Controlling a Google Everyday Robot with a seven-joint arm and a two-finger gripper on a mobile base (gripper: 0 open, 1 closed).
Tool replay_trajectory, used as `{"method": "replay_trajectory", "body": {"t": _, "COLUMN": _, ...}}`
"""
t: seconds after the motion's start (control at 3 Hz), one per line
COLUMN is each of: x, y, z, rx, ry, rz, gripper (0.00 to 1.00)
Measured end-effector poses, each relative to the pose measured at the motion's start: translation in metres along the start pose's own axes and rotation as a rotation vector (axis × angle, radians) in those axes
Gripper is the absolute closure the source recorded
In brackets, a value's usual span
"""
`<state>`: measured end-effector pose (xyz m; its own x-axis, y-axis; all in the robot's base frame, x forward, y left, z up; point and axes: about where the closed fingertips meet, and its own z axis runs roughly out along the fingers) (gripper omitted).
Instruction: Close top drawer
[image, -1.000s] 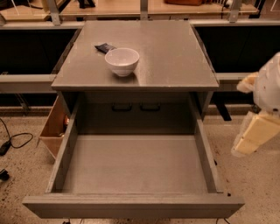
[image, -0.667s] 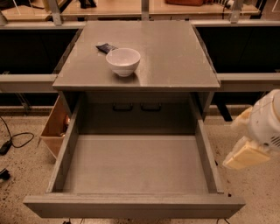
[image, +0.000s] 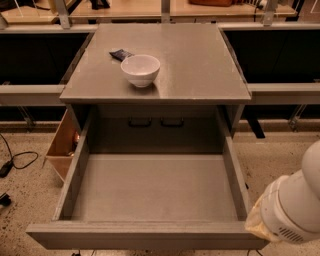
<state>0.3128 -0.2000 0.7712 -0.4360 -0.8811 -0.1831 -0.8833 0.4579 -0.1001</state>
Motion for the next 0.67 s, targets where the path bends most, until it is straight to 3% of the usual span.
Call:
{"method": "replay_trajectory", "body": {"t": 0.33, "x": 0.019, "y": 0.05, "z": 0.052, "rx": -0.002, "ry": 0.028, "rz": -0.016, "gripper": 1.0}}
{"method": "replay_trajectory", "body": {"t": 0.67, "x": 0.034, "y": 0.066, "z": 0.089, "rx": 0.047, "ry": 0.022, "rz": -0.032, "gripper": 1.0}}
